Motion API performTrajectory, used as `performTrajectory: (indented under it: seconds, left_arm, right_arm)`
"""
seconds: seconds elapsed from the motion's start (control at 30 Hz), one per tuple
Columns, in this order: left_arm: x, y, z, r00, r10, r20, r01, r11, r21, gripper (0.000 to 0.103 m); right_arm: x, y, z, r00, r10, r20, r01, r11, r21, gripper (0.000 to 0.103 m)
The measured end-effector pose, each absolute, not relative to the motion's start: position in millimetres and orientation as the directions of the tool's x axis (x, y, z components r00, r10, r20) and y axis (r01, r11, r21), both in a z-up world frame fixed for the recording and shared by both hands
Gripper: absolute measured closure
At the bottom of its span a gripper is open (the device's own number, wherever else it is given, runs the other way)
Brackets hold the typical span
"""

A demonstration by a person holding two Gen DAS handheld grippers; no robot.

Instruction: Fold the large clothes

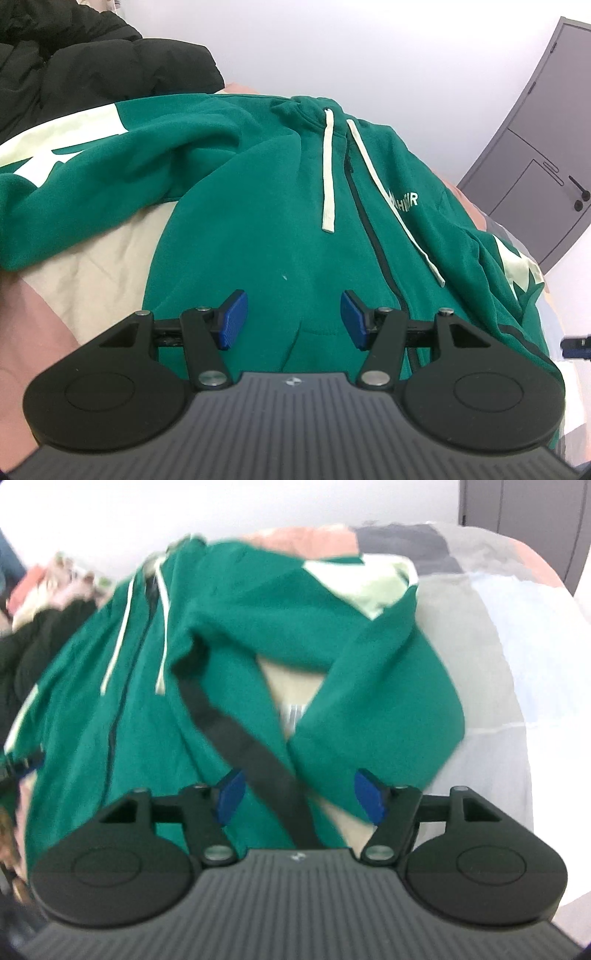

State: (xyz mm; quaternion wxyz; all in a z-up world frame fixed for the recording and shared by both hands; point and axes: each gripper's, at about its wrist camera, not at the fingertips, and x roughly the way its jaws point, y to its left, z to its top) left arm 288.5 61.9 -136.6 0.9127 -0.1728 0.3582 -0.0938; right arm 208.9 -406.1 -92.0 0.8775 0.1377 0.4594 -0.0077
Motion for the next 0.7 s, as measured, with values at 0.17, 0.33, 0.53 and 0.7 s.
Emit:
performTrajectory:
  seconds: [0.17, 0.33, 0.53, 0.7]
  left_arm:
    - [290, 60, -138, 0.731, -0.287, -0.619, 0.046, 0.926, -0.375, 0.041]
    - [291, 64, -139, 0.738, -0.282, -0.613, 0.036, 0.924, -0.381, 0.041]
    - [290, 68, -139, 0.744, -0.271, -0.611, 0.019, 0.922, -0.386, 0.041]
    - [291, 69, -139, 0.747, -0.258, -0.613, 0.009, 0.925, -0.379, 0.041]
  right_arm:
    - [241, -412, -106, 0.609, 0.016, -0.793, 0.227, 0.955, 0.194, 0.03]
    - [273, -403, -142, 0.579, -0.048, -0.814, 0.218, 0.971, 0.098, 0.03]
    - [290, -382, -173, 0.55, -0.168, -0.818, 0.129, 0.985, -0.115, 0.033]
    - [283, -396, -159, 0.58, -0.235, -0.78, 0.137, 0.972, -0.191, 0.086]
